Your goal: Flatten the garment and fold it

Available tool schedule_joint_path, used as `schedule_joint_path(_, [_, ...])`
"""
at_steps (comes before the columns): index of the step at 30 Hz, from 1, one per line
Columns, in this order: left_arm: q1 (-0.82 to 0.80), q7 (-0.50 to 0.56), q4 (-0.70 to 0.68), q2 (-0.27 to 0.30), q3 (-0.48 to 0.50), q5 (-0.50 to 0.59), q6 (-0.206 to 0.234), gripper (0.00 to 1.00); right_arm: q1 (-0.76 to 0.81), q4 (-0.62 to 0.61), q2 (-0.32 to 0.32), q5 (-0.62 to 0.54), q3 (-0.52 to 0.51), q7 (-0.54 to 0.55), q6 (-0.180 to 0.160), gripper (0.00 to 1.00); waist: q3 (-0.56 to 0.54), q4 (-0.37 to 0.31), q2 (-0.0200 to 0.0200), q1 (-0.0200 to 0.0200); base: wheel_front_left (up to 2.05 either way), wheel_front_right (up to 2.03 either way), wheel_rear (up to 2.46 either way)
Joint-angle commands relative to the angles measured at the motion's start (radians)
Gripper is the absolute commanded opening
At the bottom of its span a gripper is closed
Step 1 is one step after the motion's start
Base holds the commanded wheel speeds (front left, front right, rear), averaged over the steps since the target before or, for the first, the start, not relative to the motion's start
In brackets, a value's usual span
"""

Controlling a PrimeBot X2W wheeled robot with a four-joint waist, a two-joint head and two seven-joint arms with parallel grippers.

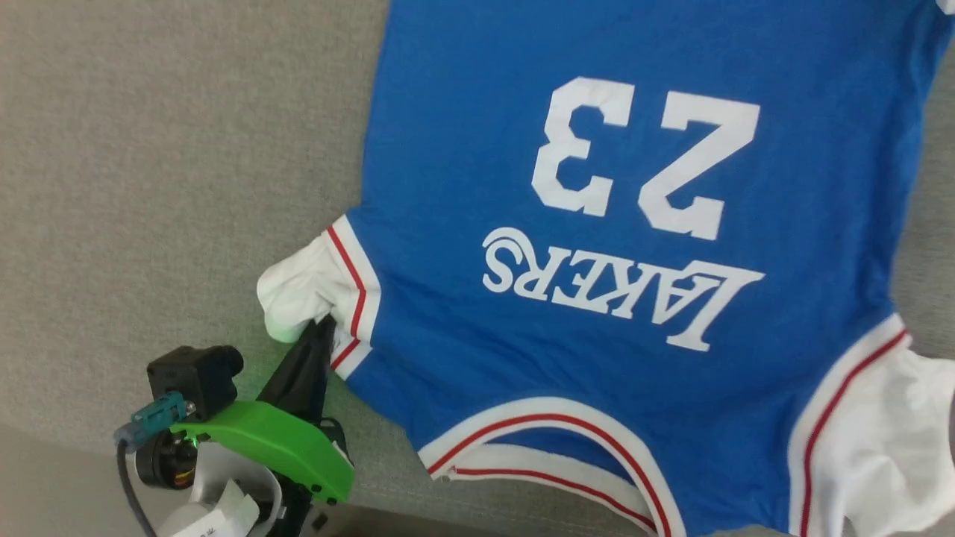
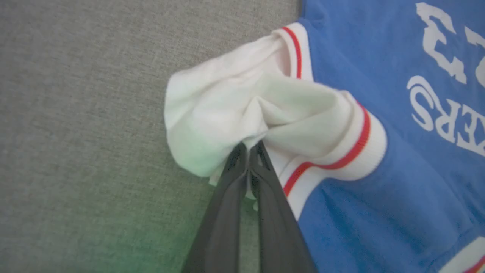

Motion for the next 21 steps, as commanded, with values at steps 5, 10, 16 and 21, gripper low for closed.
schedule_joint_path(5, [0.036, 0.03, 0.065, 0.019, 0.005, -0.007, 0.028, 0.0, 0.134, -0.1, -0.082, 0.127, 0.08, 0.001, -0.002, 0.0, -0.232, -0.089, 0.0, -0.0001, 0.0, 0.0, 0.0])
schedule_joint_path(10, [0.061, 0.046, 0.066, 0.033, 0.007, -0.002, 0.049, 0.0, 0.349, -0.261, -0.141, 0.26, 0.113, 0.031, -0.002, 0.0, -0.337, -0.129, 0.0, -0.0001, 0.0, 0.0, 0.0])
schedule_joint_path(16, [0.08, 0.067, 0.065, 0.043, 0.009, -0.003, 0.07, 0.0, 0.696, -0.468, -0.126, 0.355, 0.059, 0.063, -0.002, 0.0, -0.424, -0.169, 0.0, -0.0001, 0.0, 0.0, 0.0])
schedule_joint_path(21, [0.079, 0.078, 0.086, 0.039, 0.003, -0.008, 0.074, 0.0, 0.948, -0.568, -0.042, 0.361, 0.017, 0.063, -0.002, 0.0, -0.456, -0.184, 0.0, -0.0001, 0.0, 0.0, 0.0])
